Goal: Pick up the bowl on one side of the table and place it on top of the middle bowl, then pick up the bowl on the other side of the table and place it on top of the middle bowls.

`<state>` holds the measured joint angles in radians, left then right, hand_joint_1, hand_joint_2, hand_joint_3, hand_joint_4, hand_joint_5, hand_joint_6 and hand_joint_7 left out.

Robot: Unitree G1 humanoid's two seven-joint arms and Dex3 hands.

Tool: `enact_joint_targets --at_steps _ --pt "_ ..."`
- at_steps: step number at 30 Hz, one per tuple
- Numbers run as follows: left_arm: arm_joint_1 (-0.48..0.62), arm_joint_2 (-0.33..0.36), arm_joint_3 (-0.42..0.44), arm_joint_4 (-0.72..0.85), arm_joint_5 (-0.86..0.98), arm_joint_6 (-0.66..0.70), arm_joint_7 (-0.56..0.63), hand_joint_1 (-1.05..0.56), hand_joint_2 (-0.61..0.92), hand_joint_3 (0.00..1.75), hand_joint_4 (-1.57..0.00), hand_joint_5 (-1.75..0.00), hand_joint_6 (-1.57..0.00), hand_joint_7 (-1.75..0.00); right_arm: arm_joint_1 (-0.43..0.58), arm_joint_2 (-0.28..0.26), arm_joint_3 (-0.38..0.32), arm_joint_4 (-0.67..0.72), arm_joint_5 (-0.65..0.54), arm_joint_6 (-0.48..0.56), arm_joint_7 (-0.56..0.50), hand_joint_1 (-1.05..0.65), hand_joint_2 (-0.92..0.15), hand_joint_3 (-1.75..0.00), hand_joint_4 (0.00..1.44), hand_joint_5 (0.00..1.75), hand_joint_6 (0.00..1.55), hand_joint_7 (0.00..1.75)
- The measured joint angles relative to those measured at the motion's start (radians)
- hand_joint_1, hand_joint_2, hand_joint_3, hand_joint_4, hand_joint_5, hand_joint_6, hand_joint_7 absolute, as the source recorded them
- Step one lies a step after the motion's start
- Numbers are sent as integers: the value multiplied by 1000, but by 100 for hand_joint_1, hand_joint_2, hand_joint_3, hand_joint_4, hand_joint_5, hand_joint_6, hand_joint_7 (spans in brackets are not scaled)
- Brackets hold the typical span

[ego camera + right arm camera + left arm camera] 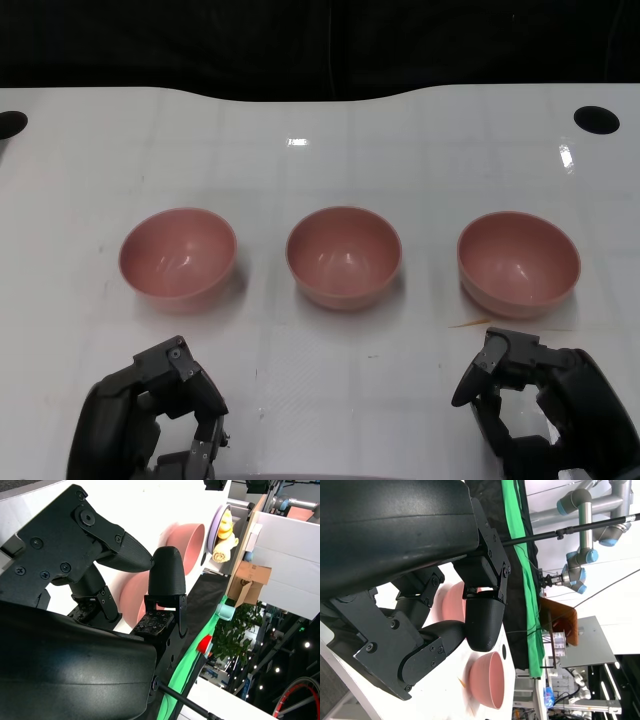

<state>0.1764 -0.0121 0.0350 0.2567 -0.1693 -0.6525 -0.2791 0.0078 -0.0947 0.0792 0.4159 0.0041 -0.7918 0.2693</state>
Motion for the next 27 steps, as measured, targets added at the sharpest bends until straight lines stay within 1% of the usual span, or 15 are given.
enact_joint_targets --at_steps 7,13,19,22,27 --pt "-1 -1 0 0 5 -1 9 -17 35 134 -90 -168 -86 -143 0 -4 0 0 3 0 1 -23 -37 -133 89 173 83 137" --pt "1 -1 0 -4 -4 -1 8 -18 34 136 -89 -167 -86 -143 6 -4 0 -15 -2 6 -4 -23 -36 -136 89 171 83 135" --pt "2 -1 -1 -12 -20 -1 -2 -15 34 138 -91 -167 -86 -144 8 -8 1 -26 14 19 10 -21 -35 -135 88 170 83 134" --pt "3 -2 -2 -21 -54 13 -20 -14 38 132 -91 -165 -88 -140 8 -7 1 -27 28 20 18 -22 -36 -133 88 168 84 135" --pt "10 -7 -9 -55 -105 52 -49 -14 41 127 -91 -163 -89 -138 22 -7 2 -53 61 37 41 -19 -35 -135 87 165 83 138"
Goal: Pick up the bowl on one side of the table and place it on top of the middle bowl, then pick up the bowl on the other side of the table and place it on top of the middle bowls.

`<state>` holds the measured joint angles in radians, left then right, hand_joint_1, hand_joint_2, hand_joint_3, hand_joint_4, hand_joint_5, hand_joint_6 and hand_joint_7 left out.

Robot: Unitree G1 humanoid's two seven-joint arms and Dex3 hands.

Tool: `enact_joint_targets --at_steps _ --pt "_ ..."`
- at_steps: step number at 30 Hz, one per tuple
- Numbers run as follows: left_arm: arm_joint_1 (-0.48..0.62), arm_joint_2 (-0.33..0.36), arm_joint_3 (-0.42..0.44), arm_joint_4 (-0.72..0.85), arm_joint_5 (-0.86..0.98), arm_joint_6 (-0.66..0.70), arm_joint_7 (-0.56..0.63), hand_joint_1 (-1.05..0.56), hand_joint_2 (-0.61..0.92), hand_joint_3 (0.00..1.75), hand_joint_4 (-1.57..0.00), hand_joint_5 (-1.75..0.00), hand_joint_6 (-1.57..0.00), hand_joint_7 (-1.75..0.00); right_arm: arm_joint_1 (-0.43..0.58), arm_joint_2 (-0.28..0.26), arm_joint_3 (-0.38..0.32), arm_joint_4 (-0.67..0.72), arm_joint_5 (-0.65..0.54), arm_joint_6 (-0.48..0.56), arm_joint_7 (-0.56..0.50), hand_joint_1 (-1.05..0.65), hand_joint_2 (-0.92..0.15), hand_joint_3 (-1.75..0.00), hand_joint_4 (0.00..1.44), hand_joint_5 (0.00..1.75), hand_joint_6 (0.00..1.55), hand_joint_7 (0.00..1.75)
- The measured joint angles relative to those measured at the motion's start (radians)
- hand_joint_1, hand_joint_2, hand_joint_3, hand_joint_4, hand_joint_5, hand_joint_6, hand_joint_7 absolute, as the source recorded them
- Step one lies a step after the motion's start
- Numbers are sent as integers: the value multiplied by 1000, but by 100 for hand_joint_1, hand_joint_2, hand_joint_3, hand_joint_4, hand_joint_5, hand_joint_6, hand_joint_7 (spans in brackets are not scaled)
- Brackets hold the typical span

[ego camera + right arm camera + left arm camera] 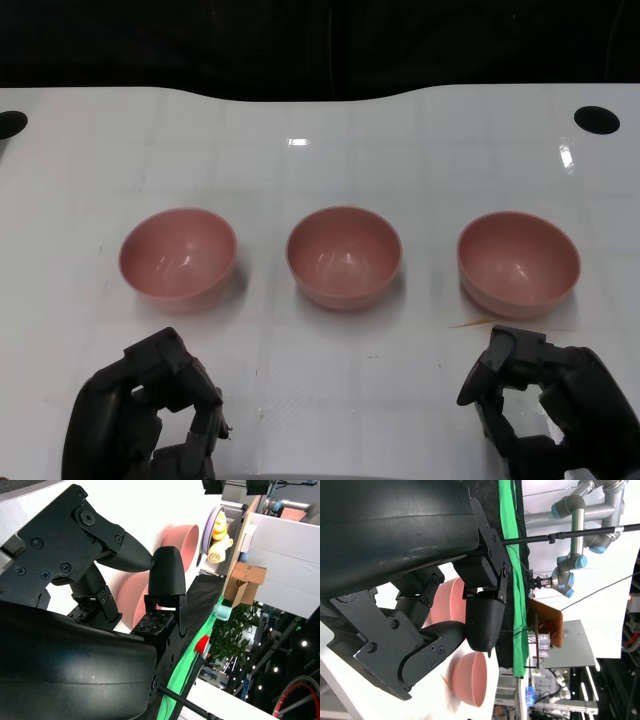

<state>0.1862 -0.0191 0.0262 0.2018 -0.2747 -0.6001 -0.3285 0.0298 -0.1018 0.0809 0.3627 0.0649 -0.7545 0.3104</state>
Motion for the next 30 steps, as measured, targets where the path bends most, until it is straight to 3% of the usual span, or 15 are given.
enact_joint_targets --at_steps 11,12,16,19,24,30 --pt "4 -9 1 -21 -52 33 -34 -14 38 126 -92 -160 -90 -138 11 3 1 -42 61 29 56 -17 -39 -128 85 158 80 131" --pt "4 -10 3 -21 -52 34 -34 -13 38 127 -92 -160 -90 -138 11 5 -2 -40 50 20 47 -18 -43 -121 83 156 79 126" --pt "4 -13 8 -21 -46 35 -33 -14 38 127 -93 -161 -90 -138 4 7 -21 -36 -14 -26 1 -26 -78 -46 68 126 72 83" --pt "4 -13 7 -21 -43 35 -34 -13 38 127 -92 -162 -89 -139 -5 -9 -35 -40 -83 -35 -35 -35 -88 -21 55 112 61 61" --pt "-4 -20 9 -12 -56 29 -57 -11 41 124 -91 -159 -90 -136 -14 -55 -56 -76 -258 -43 -126 -44 -92 -9 39 97 54 48" --pt "-10 -25 22 19 -47 -12 -74 -13 42 124 -92 -162 -90 -138 -19 -72 -70 -130 -376 -33 -215 -49 -92 -5 25 97 45 35"
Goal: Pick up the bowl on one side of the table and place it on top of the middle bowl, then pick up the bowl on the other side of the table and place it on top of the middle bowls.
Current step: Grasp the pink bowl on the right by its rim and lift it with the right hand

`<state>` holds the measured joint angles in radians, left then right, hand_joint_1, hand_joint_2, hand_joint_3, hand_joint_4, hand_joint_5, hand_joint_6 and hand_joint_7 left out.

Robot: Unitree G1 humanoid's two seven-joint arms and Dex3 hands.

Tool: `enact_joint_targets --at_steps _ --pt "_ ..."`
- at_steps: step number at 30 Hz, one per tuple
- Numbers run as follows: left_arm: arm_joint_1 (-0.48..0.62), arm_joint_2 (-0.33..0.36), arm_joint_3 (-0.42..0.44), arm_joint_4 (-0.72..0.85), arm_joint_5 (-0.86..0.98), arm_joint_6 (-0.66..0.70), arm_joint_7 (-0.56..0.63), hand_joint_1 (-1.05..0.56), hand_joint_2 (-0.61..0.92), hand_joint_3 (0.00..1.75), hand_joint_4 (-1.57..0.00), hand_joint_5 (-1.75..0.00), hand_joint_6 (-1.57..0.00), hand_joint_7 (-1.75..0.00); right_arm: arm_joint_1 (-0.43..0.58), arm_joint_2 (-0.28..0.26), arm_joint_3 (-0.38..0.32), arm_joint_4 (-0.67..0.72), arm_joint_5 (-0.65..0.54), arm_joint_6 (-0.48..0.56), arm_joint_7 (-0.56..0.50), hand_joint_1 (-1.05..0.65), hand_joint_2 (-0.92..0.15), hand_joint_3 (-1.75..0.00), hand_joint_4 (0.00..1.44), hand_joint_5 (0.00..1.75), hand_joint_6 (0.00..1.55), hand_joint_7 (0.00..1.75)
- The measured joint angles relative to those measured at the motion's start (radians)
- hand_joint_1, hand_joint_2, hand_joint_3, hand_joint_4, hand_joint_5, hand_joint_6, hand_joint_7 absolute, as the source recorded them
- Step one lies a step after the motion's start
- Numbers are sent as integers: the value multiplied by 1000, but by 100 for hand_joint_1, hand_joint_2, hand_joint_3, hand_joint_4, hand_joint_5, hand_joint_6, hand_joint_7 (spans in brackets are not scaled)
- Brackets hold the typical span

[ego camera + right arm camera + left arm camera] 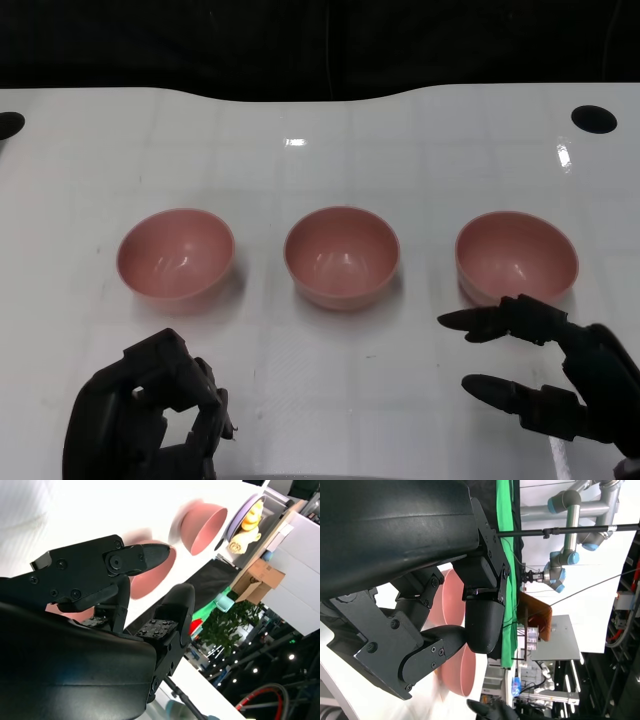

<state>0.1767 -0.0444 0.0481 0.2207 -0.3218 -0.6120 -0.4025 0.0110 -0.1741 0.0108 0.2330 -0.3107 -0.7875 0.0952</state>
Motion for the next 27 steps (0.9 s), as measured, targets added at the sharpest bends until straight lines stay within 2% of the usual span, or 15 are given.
enact_joint_targets --at_steps 7,14,22,27 --pt "15 0 -2 -21 21 10 7 -15 43 121 -91 -160 -88 -139 7 -42 -7 -121 -184 103 -85 -60 -92 -4 20 77 39 14" --pt "17 1 -2 -25 9 13 6 -15 46 116 -90 -160 -86 -140 5 -68 4 -213 -339 251 -135 -65 -92 -3 14 69 34 9" --pt "16 2 -1 -25 10 13 6 -13 45 118 -91 -161 -88 -138 -54 -84 64 -195 -511 362 -286 -64 -88 0 12 69 37 8" --pt "13 2 0 -22 5 11 0 -13 44 120 -91 -161 -88 -138 -97 -108 110 -153 -600 456 -332 -66 -88 0 8 72 35 6"
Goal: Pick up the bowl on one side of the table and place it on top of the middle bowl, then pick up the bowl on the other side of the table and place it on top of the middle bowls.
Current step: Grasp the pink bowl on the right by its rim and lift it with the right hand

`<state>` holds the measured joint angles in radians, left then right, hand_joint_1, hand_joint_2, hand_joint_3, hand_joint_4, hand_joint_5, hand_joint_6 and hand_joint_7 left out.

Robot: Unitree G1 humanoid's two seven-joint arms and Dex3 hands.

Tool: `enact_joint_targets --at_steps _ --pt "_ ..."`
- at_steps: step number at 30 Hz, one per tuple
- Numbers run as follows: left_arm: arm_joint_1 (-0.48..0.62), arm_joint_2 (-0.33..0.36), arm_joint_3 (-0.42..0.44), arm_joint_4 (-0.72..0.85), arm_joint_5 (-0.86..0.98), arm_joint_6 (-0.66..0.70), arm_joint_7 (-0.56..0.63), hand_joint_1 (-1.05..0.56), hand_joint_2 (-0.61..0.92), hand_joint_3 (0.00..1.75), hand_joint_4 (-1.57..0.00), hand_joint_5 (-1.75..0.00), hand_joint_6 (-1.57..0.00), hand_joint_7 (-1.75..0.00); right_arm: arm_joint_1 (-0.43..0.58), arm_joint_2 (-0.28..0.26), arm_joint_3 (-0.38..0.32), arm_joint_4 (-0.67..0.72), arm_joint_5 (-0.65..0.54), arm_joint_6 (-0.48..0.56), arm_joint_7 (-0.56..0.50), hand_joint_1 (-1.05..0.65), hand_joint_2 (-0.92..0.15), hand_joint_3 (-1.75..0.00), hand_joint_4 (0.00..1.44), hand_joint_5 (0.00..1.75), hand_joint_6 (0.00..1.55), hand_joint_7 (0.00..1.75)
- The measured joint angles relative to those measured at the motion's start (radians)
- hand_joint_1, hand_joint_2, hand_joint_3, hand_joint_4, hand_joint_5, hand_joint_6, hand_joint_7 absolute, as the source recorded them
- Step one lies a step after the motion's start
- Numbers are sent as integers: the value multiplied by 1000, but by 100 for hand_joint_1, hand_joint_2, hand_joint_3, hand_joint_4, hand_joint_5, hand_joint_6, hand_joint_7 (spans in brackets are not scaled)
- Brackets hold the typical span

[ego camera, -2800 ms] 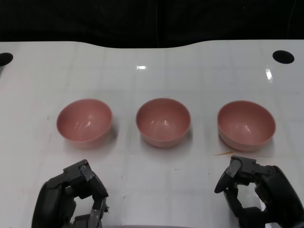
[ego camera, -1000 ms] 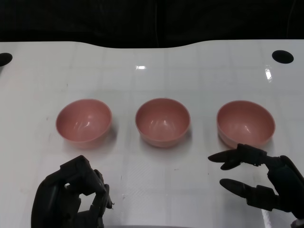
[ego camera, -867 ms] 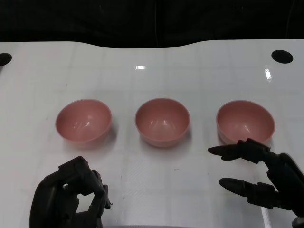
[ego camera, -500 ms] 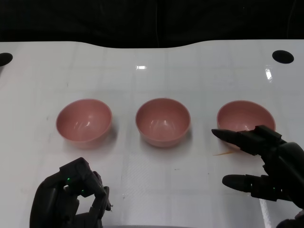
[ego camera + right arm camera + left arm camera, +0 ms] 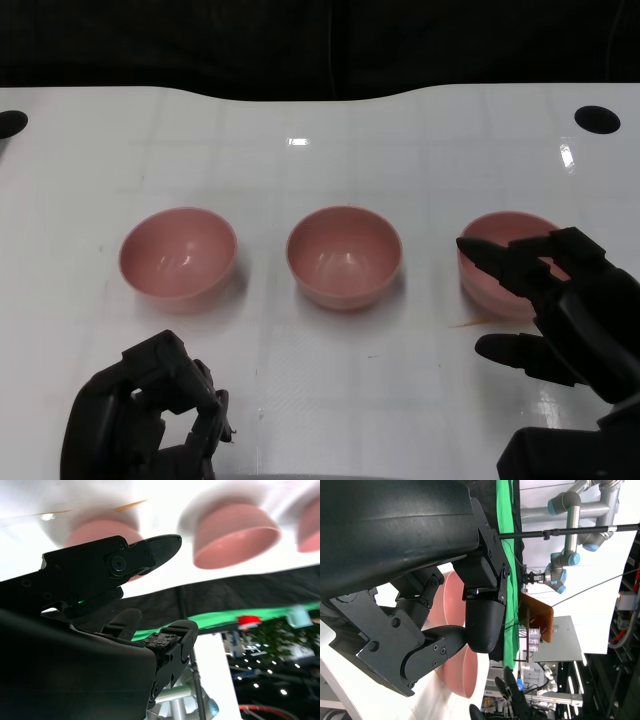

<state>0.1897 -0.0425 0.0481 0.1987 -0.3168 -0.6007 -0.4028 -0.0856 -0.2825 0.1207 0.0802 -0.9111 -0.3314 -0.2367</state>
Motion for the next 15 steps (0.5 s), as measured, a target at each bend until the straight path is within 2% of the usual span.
enact_joint_targets --at_steps 8,15 --pt "1 0 0 -10 11 5 7 -15 44 116 -92 -161 -89 -139 -95 -31 68 98 -53 136 -8 -67 -86 0 11 68 35 5" --pt "22 -2 -4 -34 21 17 8 -13 43 118 -92 -160 -90 -139 -159 -53 133 201 -73 199 -19 -68 -87 0 15 60 35 2"
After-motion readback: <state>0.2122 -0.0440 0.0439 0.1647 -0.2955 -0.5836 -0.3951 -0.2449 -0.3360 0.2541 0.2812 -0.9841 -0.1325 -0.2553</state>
